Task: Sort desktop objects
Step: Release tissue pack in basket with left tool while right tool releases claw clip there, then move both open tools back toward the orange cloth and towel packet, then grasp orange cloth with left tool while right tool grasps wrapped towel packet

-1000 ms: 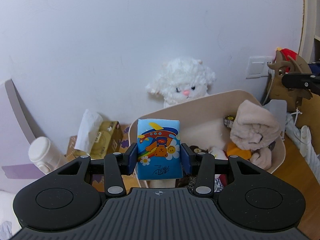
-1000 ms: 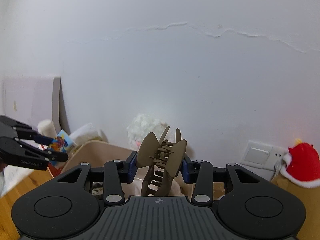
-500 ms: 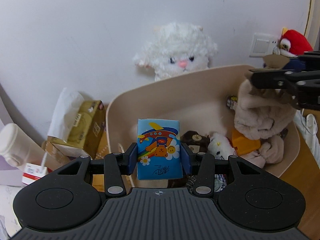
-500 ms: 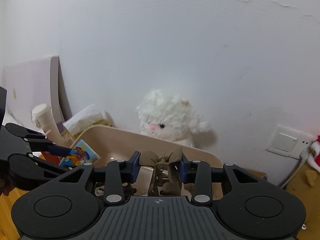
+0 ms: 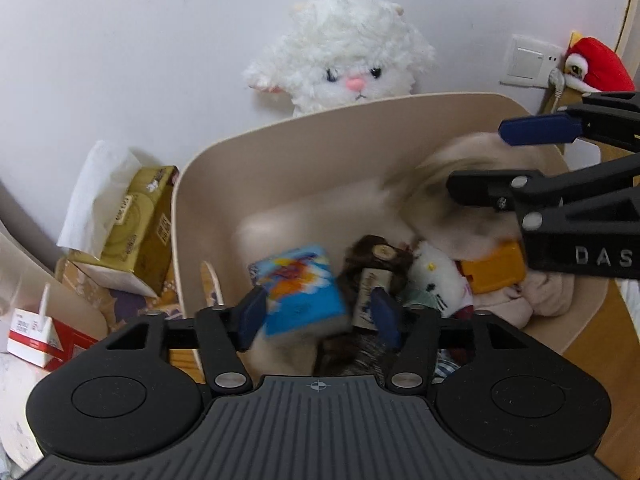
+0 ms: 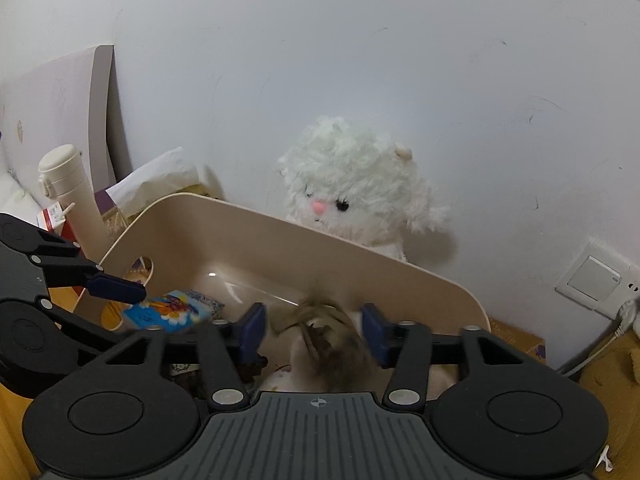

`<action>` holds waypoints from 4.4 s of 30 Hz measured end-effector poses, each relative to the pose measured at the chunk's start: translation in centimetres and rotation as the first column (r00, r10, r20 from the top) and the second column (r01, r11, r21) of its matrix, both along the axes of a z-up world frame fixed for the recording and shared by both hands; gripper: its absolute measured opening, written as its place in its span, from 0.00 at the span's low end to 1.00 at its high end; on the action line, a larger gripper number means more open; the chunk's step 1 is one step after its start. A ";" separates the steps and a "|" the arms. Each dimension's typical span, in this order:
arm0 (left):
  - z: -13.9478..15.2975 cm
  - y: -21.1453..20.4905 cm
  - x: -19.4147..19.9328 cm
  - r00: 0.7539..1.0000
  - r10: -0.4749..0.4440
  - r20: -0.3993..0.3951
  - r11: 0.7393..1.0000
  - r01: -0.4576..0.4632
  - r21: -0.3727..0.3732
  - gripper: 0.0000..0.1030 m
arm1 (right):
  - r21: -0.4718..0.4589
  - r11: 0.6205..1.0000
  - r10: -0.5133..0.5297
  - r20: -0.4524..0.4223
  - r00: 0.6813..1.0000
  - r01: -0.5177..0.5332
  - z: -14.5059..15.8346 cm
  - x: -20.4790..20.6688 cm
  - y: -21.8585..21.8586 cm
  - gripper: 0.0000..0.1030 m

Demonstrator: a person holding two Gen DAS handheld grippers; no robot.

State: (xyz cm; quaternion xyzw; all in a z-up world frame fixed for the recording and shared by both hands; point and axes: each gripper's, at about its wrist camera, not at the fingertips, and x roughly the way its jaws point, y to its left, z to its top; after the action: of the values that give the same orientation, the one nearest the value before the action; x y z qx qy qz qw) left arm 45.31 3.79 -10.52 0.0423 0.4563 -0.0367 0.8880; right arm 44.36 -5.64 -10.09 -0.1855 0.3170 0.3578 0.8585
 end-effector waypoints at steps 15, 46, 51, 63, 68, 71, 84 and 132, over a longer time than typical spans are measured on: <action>1.7 -1.7 -1.9 0.999 0.011 0.050 0.998 -0.014 0.068 0.75 | 0.037 0.999 0.004 0.070 0.998 -0.007 2.8 -1.6 -3.7 1.00; 4.3 -4.2 -14.9 0.999 0.013 0.048 1.000 -0.014 0.018 0.82 | 0.062 0.990 0.125 -0.031 0.992 -0.123 4.5 -12.3 -13.7 1.00; 2.7 -4.5 -16.4 0.999 0.033 -0.008 0.999 -0.033 -0.019 0.82 | -0.024 0.985 0.166 -0.072 0.983 -0.168 2.4 -14.6 -13.7 1.00; -2.4 -5.1 -17.7 0.994 0.063 -0.090 0.998 -0.063 0.011 0.82 | -0.133 0.974 0.150 -0.212 0.966 -0.181 -3.9 -15.9 -14.5 1.00; -4.5 -5.3 -17.0 0.990 0.064 -0.126 0.998 -0.064 0.005 0.82 | -0.182 0.970 0.110 -0.252 0.961 -0.159 -7.1 -15.7 -14.0 1.00; -5.5 -5.4 -16.5 0.989 0.058 -0.136 0.998 -0.057 0.009 0.82 | -0.176 0.976 0.077 -0.279 0.957 -0.130 -8.4 -15.5 -13.9 1.00; -9.2 -4.8 -14.4 0.989 0.053 -0.141 0.998 -0.055 -0.011 0.82 | -0.159 0.987 -0.031 -0.318 0.948 -0.021 -11.6 -13.9 -12.0 1.00; -10.9 -5.9 -9.8 0.978 -0.202 0.059 0.979 0.204 -0.020 0.38 | -0.022 0.963 -0.254 -0.400 0.880 0.268 -13.0 -8.2 -8.9 0.59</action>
State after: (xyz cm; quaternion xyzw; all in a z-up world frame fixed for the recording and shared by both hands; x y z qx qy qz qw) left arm 35.54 -2.08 -21.46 0.0783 0.4238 -0.1317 0.8927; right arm 36.20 -14.51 -23.07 -0.0496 0.5015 0.2744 0.8190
